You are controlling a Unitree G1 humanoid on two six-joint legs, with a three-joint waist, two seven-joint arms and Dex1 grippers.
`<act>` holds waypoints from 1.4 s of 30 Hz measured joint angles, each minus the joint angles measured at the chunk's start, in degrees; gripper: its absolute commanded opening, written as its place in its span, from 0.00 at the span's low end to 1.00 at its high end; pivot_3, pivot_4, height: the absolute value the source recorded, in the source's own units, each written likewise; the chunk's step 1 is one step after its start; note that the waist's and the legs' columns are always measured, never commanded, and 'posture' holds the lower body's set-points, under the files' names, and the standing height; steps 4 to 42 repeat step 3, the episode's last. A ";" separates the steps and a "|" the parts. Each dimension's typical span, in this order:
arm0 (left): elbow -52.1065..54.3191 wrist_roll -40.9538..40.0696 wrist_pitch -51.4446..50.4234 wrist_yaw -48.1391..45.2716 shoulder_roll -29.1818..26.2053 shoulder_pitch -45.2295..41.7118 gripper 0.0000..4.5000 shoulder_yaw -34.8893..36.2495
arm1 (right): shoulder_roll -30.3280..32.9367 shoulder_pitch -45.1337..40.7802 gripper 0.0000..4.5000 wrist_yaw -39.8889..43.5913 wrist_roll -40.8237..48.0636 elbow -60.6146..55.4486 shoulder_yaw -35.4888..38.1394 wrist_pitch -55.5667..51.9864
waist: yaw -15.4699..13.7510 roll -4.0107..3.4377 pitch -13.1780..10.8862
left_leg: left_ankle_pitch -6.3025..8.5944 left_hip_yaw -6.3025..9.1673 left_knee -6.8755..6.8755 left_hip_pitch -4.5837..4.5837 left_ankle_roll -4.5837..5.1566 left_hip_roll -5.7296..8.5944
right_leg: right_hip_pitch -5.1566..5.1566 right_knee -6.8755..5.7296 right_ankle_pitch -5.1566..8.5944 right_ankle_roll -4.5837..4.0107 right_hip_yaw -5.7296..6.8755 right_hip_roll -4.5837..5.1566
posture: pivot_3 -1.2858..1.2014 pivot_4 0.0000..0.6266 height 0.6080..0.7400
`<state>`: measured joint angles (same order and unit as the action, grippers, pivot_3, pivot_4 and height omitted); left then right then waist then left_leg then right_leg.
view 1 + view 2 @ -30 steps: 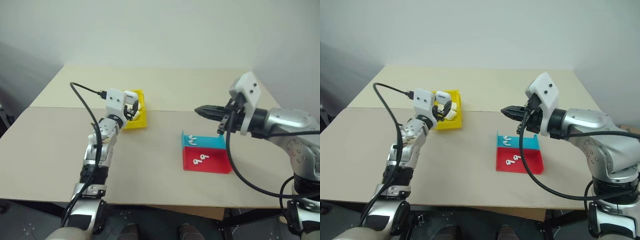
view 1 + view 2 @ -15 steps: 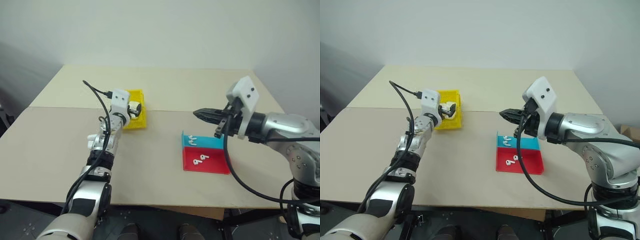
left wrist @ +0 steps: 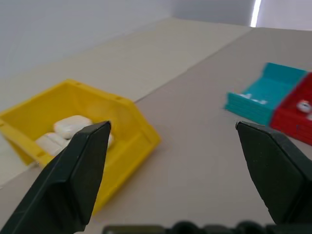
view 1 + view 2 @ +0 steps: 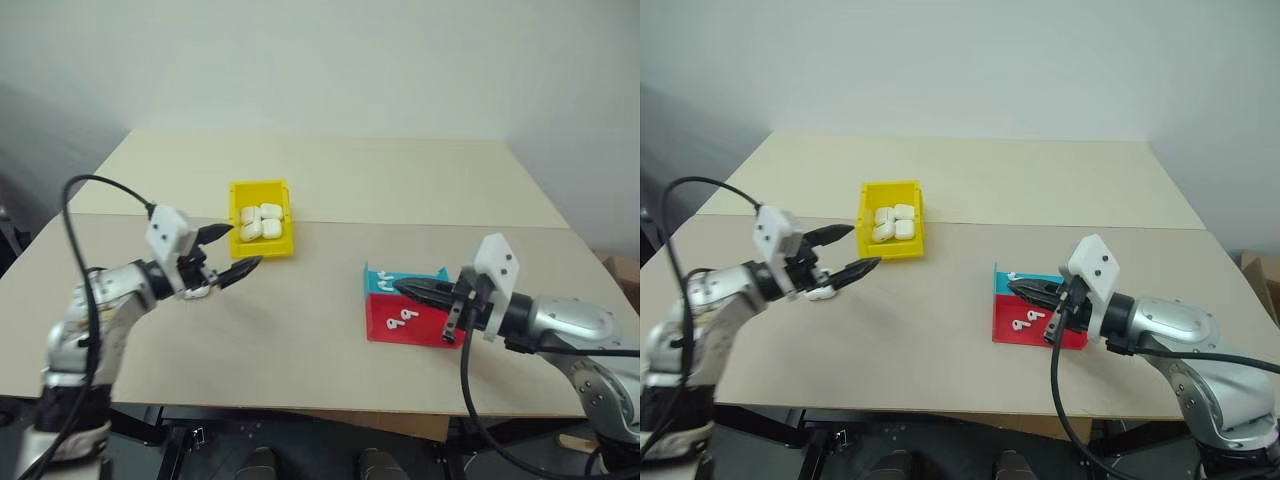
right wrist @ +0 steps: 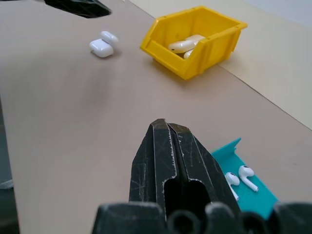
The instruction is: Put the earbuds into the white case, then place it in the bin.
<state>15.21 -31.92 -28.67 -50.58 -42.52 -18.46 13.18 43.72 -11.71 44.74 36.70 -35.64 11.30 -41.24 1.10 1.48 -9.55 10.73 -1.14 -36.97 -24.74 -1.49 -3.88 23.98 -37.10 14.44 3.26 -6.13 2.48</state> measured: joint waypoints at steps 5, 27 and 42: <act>7.18 -6.42 -4.68 -2.57 -4.18 4.93 0.99 4.73 | 1.89 2.39 0.00 2.27 0.55 0.23 2.85 1.19 | 0.05 0.01 0.01 | 0.00 -0.01 0.01 0.13 0.00 -0.02 | -0.08 -0.01 0.03 -0.01 0.00 -0.01 | 0.52 0.24 1.00; 7.18 -6.42 -4.68 -2.57 -4.18 4.93 0.99 4.73 | 1.89 2.39 0.00 2.27 0.55 0.23 2.85 1.19 | 0.05 0.01 0.01 | 0.00 -0.01 0.01 0.13 0.00 -0.02 | -0.08 -0.01 0.03 -0.01 0.00 -0.01 | 0.52 0.24 1.00; 7.18 -6.42 -4.68 -2.57 -4.18 4.93 0.99 4.73 | 1.89 2.39 0.00 2.27 0.55 0.23 2.85 1.19 | 0.05 0.01 0.01 | 0.00 -0.01 0.01 0.13 0.00 -0.02 | -0.08 -0.01 0.03 -0.01 0.00 -0.01 | 0.52 0.24 1.00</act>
